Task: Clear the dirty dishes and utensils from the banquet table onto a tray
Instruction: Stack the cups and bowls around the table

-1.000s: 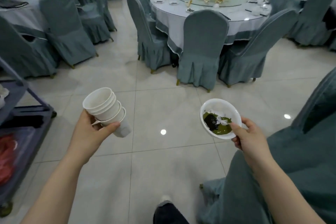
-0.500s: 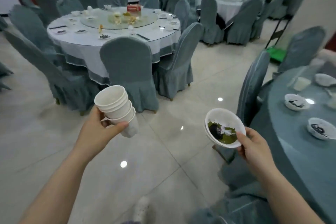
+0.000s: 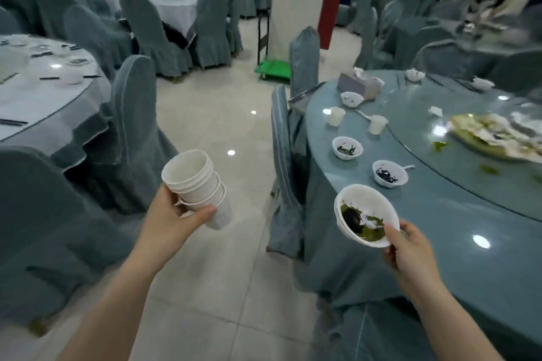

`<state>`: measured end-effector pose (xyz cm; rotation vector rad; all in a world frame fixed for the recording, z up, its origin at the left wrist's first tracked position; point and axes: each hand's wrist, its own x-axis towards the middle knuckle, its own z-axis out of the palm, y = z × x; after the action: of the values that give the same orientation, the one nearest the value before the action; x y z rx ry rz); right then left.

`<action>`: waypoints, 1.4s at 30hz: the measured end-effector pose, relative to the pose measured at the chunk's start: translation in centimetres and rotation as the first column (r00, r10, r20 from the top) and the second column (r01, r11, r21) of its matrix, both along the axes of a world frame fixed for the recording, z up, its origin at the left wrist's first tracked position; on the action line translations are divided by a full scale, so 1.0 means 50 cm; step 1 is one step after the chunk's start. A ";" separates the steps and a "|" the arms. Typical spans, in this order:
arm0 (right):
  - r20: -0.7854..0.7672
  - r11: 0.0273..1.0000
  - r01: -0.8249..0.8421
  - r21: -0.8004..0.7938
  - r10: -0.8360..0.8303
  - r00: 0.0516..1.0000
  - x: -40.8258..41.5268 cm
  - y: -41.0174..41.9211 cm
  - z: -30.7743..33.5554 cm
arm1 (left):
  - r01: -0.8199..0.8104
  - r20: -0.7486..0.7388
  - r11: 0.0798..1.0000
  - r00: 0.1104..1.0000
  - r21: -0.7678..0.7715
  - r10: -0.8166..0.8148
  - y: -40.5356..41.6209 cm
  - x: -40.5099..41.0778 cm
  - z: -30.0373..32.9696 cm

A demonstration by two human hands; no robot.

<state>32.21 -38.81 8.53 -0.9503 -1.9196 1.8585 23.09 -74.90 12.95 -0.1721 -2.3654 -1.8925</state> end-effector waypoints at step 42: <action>0.390 0.758 0.630 0.168 -0.638 0.664 -0.600 0.411 -0.244 | 0.723 0.140 0.691 0.684 -0.001 -0.716 0.716 -1.066 -0.081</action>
<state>2.18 -18.26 -3.68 -1.8620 -1.4765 1.2702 -30.24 -39.08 8.88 -1.1976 -2.6774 -2.1563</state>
